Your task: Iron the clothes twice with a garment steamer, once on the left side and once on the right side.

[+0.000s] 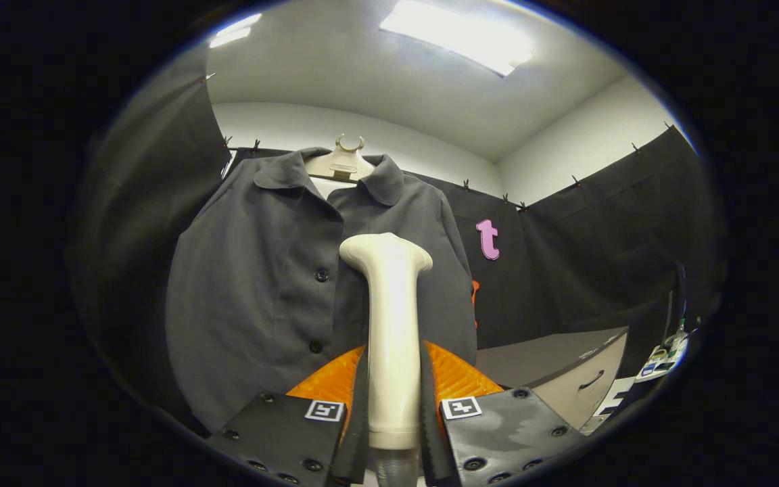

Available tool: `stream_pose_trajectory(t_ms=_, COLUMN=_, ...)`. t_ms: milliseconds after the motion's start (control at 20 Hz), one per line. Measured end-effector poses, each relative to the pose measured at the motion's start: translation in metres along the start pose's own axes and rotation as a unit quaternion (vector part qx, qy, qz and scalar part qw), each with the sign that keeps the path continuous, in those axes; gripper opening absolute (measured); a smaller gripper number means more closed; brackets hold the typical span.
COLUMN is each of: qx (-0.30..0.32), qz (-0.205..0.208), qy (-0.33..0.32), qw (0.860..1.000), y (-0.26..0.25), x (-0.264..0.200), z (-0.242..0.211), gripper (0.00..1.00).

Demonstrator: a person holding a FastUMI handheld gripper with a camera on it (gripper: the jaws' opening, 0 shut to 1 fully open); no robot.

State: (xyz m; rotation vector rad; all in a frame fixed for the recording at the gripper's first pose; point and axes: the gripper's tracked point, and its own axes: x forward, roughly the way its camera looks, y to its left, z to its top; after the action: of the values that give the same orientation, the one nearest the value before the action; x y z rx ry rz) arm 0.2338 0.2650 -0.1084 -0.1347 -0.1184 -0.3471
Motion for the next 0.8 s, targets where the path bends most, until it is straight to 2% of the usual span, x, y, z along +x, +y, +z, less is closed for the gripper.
stream_pose_trajectory(t_ms=350, qx=-0.014, qz=0.002, qy=0.002, qw=1.000, y=0.001, x=-0.012, z=-0.016, gripper=0.39)
stream_pose_trajectory(t_ms=800, qx=-0.015, qz=0.005, qy=0.040, qw=0.999, y=-0.015, x=-0.045, z=-0.061, gripper=0.39)
